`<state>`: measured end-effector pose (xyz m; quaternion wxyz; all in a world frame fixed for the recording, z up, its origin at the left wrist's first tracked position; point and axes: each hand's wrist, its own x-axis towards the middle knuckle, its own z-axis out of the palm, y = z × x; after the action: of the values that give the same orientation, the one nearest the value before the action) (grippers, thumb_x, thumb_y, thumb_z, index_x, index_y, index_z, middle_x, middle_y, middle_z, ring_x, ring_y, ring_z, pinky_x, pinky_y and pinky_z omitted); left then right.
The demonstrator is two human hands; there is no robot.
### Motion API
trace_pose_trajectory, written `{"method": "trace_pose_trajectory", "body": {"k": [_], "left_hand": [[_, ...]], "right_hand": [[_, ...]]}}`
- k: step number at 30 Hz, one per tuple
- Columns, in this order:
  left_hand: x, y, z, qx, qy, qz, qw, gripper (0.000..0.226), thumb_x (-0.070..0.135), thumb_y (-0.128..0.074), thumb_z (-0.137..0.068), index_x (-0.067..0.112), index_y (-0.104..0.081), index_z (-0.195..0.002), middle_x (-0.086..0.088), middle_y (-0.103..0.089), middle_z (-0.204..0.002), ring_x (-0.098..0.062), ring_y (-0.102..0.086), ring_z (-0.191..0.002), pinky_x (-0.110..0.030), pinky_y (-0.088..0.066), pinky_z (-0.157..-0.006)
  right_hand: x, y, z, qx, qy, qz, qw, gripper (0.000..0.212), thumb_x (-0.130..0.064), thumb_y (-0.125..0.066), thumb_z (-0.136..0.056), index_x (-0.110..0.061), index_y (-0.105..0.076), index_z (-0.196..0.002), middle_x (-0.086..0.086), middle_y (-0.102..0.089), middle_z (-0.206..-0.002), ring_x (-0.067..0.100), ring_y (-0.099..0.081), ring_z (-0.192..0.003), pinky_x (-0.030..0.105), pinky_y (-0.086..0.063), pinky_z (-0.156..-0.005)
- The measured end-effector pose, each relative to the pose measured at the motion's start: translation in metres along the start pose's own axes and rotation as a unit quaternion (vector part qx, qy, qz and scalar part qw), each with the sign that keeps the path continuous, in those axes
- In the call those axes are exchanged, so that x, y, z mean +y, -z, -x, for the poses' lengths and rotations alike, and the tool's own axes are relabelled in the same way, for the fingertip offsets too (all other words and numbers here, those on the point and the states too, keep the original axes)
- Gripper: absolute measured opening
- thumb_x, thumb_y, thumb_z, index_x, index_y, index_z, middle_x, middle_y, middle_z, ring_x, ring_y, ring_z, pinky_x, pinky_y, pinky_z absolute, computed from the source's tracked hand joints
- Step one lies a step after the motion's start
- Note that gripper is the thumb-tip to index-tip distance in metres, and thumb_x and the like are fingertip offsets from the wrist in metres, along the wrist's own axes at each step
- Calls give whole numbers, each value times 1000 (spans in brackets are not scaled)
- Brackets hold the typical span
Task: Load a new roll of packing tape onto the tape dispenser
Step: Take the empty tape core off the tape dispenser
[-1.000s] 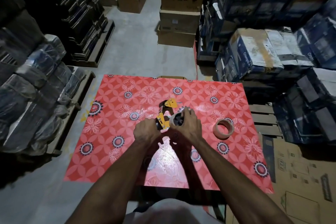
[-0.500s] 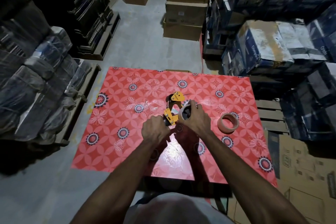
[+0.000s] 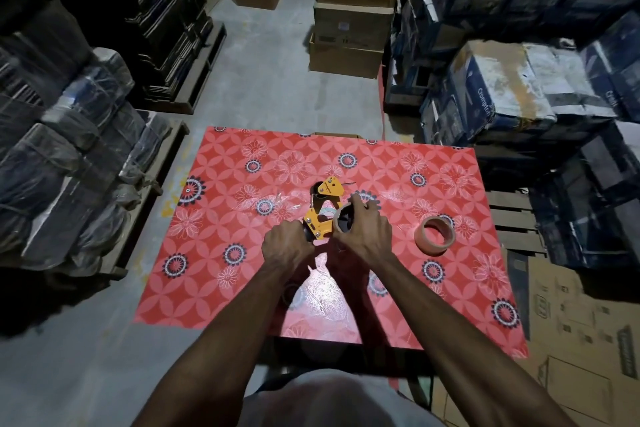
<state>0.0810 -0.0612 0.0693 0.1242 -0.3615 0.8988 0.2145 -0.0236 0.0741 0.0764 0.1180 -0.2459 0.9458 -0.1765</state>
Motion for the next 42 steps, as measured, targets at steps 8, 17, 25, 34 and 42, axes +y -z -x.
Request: {"method": "trace_pose_trajectory", "body": {"k": [8,17,25,34,42], "left_hand": [[-45,2,-2,19,64,-25,997,32,16,-72,-89,17,-50,-65,0,-57,-63,-27,-71,-67,-33,-62,-63],[-23,6,-4,96,0,82,992,25,17,-59,-91,19,-53,-66,2,-49,-55,-21,-50,-51,-26,-39,-52],[0,8,-3,-33,28,428,903,14,16,-80,-68,6,-72,-63,-8,-71,-64,-26,-64,-61,-25,-50,-56],[23,17,15,-233,94,647,720,20,-5,-50,-96,-3,-64,-110,-9,-67,-72,-13,-54,-49,-16,-38,-37],[19,8,20,-182,97,574,792,20,-2,-61,-94,-10,-72,-108,-18,-77,-82,-19,-70,-53,-19,-50,-43]], "right_hand": [[-42,68,-16,144,71,-75,984,65,-59,-73,-78,-23,-51,-128,3,-64,-115,24,-63,-85,30,-41,-67],[40,30,10,49,-42,-127,990,77,-55,-85,-74,-23,-44,-131,4,-60,-130,18,-57,-96,31,-42,-74],[102,1,21,9,-136,-147,980,76,-44,-92,-68,-14,-49,-124,10,-57,-126,31,-60,-113,35,-45,-80],[131,-40,16,-35,-136,-100,985,71,-33,-87,-76,-11,-47,-130,18,-52,-127,41,-64,-108,46,-58,-81],[156,-52,11,-73,-138,-53,986,77,-34,-90,-67,-17,-45,-128,15,-45,-136,42,-59,-115,50,-59,-85]]}}
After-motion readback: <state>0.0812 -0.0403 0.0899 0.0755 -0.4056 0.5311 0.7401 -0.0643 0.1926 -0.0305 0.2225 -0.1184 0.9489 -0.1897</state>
